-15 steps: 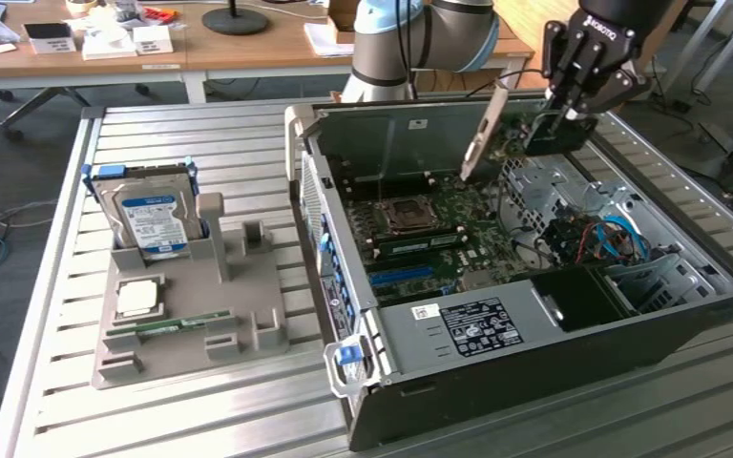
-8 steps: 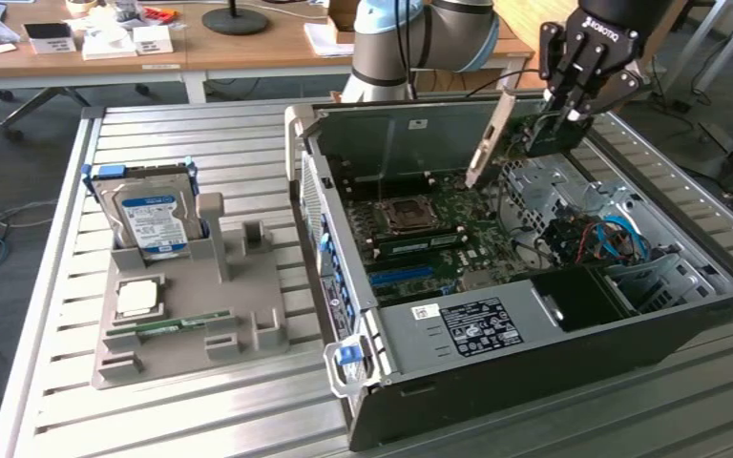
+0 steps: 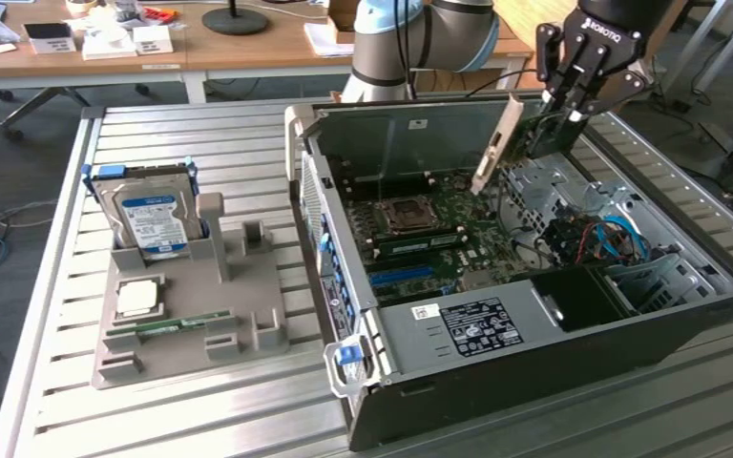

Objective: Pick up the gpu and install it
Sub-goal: 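Insert the gpu into the slot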

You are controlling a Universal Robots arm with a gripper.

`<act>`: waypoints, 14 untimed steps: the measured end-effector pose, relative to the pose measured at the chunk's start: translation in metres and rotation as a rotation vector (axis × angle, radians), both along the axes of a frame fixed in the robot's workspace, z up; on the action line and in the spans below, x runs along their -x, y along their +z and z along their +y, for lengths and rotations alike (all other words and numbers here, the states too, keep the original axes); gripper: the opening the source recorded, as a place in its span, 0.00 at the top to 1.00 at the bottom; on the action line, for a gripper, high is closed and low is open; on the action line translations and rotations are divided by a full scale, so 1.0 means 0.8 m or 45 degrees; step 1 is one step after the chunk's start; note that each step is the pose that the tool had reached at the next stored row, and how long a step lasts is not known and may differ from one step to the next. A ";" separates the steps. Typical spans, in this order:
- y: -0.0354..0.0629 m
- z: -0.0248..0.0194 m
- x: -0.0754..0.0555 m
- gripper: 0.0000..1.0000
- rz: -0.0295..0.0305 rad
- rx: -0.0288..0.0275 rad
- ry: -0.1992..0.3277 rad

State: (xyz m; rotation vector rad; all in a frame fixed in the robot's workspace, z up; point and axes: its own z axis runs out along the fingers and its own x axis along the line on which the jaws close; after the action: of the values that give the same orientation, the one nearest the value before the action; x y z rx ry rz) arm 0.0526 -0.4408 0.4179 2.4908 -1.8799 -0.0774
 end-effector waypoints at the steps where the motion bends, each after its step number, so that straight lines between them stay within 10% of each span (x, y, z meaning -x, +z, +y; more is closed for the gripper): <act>1: 0.000 0.0000 0.000 0.73 0.0000 0.0000 0.018; 14: -0.001 0.0005 0.000 0.73 0.0000 0.0000 0.255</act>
State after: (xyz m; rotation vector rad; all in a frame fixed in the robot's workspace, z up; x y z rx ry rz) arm 0.0526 -0.4404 0.4170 2.6624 -1.6187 -0.0738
